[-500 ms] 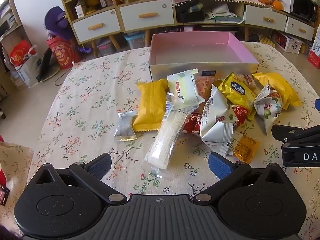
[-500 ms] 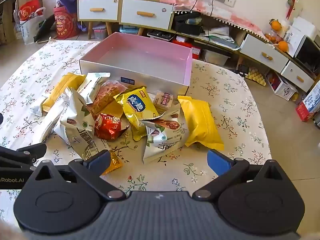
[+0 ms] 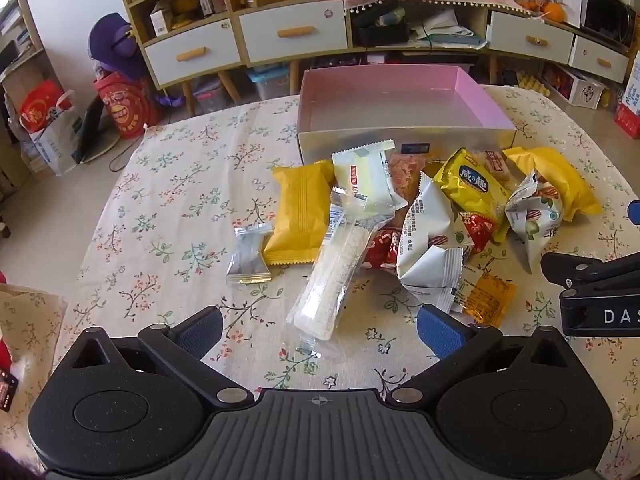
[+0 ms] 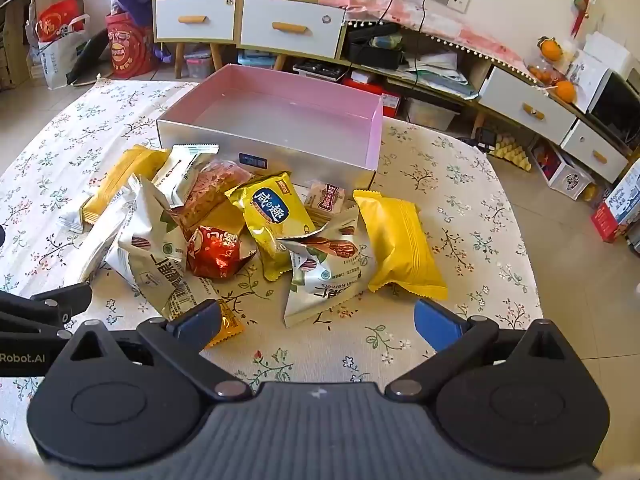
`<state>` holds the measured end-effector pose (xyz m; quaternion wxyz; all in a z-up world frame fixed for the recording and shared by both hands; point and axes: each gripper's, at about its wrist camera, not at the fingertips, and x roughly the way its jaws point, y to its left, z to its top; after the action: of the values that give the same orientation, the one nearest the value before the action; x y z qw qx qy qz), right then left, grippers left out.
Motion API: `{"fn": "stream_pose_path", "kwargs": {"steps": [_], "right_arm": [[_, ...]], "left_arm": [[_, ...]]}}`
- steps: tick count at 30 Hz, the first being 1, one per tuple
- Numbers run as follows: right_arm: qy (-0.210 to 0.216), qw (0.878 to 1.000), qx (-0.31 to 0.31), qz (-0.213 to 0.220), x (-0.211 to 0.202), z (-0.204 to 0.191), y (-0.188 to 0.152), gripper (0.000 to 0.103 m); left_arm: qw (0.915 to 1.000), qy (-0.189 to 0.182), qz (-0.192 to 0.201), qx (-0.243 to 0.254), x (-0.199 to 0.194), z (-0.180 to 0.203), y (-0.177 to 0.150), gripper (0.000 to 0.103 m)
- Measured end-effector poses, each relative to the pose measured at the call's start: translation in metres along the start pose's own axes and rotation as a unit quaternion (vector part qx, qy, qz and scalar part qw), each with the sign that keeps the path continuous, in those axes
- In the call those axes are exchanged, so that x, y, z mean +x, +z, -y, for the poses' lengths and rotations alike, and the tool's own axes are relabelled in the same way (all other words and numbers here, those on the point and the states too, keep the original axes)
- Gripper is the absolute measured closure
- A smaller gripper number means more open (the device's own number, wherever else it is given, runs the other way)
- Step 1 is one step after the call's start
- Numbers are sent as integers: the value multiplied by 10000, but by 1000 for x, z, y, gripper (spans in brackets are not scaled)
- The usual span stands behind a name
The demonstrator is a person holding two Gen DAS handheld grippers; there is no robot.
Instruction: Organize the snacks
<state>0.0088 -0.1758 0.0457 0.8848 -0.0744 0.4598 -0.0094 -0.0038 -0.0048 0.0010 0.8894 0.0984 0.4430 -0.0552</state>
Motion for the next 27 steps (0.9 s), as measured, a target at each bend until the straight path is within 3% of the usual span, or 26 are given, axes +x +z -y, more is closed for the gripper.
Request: {"fn": "stream_pose_path", "kwargs": {"steps": [27], "right_arm": [[-2,10000,-11,-18,-1,-2,2,0]], "left_arm": [[10000,-6,9,-6,-1,0,0,0]]}}
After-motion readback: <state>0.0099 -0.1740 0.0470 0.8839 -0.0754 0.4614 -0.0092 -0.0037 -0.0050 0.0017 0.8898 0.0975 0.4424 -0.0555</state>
